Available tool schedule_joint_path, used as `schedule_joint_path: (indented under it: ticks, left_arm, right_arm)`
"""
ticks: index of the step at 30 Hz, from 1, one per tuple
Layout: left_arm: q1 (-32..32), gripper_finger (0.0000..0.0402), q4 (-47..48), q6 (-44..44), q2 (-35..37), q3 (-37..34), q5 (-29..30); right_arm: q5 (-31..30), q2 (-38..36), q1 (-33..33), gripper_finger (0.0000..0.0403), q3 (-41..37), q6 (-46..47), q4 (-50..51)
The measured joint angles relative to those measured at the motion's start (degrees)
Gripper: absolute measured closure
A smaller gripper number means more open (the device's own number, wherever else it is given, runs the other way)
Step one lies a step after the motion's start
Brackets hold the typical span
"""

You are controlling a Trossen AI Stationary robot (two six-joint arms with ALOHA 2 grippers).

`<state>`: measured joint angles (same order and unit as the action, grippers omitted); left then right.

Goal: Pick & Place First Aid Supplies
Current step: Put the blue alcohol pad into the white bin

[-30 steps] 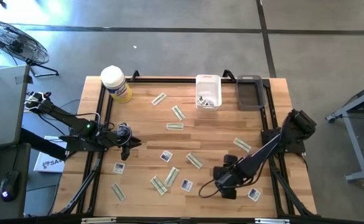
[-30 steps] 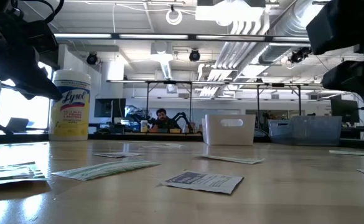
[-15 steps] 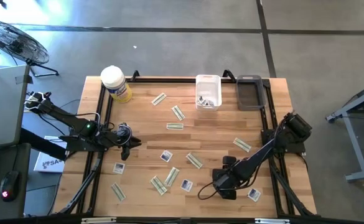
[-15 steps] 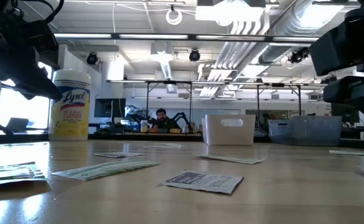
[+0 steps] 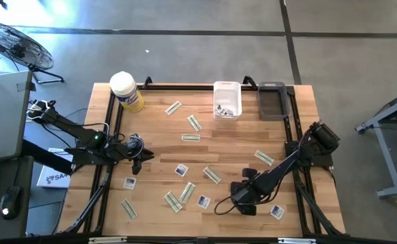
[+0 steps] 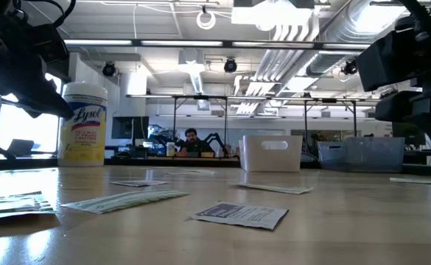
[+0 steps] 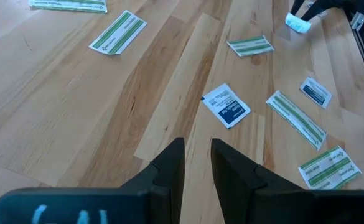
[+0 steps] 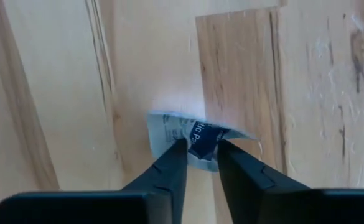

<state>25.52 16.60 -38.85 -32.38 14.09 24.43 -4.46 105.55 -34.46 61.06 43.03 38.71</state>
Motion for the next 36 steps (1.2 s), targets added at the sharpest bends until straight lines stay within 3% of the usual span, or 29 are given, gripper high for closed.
schedule_joint_path:
  ticks: [13,19,27,36]
  left_arm:
    - [0.0,0.0325,0.0,0.0,0.0,0.0,0.0]
    - [0.0,0.0325,0.0,0.0,0.0,0.0,0.0]
    - [0.0,0.0325,0.0,0.0,0.0,0.0,0.0]
    - [0.0,0.0325,0.0,0.0,0.0,0.0,0.0]
  right_arm:
    - [-2.1,0.1,1.1,0.0394,0.0,0.0,-0.9]
    - [-3.6,-1.4,3.1,0.0399,-0.2,-0.1,-1.0]
    - [-11.4,-9.6,8.2,0.0402,-0.3,-4.7,-0.6]
    - [-30.1,-21.5,22.2,0.0402,-0.2,-11.8,-5.1]
